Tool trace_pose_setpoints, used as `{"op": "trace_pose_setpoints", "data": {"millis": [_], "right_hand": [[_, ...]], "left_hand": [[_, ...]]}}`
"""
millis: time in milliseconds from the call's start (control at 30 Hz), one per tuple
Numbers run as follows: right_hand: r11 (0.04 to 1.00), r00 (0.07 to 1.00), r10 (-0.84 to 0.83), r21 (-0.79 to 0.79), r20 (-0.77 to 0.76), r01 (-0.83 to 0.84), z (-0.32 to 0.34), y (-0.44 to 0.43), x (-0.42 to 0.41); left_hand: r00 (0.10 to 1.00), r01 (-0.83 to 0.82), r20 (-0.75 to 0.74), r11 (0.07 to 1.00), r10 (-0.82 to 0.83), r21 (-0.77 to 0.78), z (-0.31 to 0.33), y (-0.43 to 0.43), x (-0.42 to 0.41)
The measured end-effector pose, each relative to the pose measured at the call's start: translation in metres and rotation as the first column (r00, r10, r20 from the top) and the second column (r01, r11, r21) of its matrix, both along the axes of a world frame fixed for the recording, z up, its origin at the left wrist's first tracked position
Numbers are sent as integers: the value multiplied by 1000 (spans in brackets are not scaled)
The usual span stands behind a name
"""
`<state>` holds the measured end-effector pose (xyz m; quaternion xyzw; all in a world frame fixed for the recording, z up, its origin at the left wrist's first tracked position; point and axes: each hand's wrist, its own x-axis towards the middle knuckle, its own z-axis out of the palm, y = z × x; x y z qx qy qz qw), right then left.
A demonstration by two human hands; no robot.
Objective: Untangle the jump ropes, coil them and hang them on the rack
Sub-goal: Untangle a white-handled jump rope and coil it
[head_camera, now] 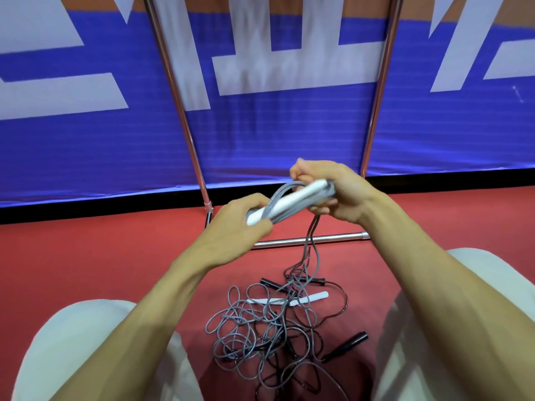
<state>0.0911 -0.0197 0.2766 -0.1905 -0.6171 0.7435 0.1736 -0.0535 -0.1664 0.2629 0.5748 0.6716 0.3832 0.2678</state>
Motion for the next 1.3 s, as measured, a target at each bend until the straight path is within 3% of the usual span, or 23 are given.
{"op": "trace_pose_setpoints", "data": {"millis": [100,200,300,367,433,567,667,800,933,1033,1100,1300], "right_hand": [[973,989,-103,-216,-108,77,-3,0,-8],[987,989,-125,-110,-79,116,-9,-4,-18],[983,988,-154,108,24,150,-15,-8,-25],[897,959,-195,432,205,91,-20,-15,-29],[741,894,-198,658,402,-132,-27,-21,-31],[591,720,-70,610,691,-528,-38,-20,-24],[536,681,-42,592,731,-601,-36,-19,-19],[461,792,-62,721,608,-517,-25,-20,-14],[218,909,-81,897,410,-385,-20,-18,-10],[104,955,-137,962,265,-252,-17,-19,-8],[74,970,-179,985,165,-154,-14,-17,-7],[112,954,-265,978,-141,176,-17,-8,-9]], "left_hand": [[906,-42,422,999,46,-20,5,2,0],[847,-152,514,988,136,-11,8,5,0],[834,-161,541,986,108,52,9,5,-7],[868,-140,490,987,81,84,8,4,-9],[896,-167,429,982,112,92,4,5,-10],[924,-345,203,935,325,75,-7,11,-23],[905,-397,-143,916,401,52,-11,12,-35],[873,-377,-341,926,350,-16,-14,12,-40],[856,-339,-455,931,247,-134,-15,11,-43],[878,-273,-454,936,150,-220,-14,10,-38],[890,-213,-449,944,80,-253,-12,10,-33],[913,-108,-408,969,9,-220,-10,5,-12]]}}
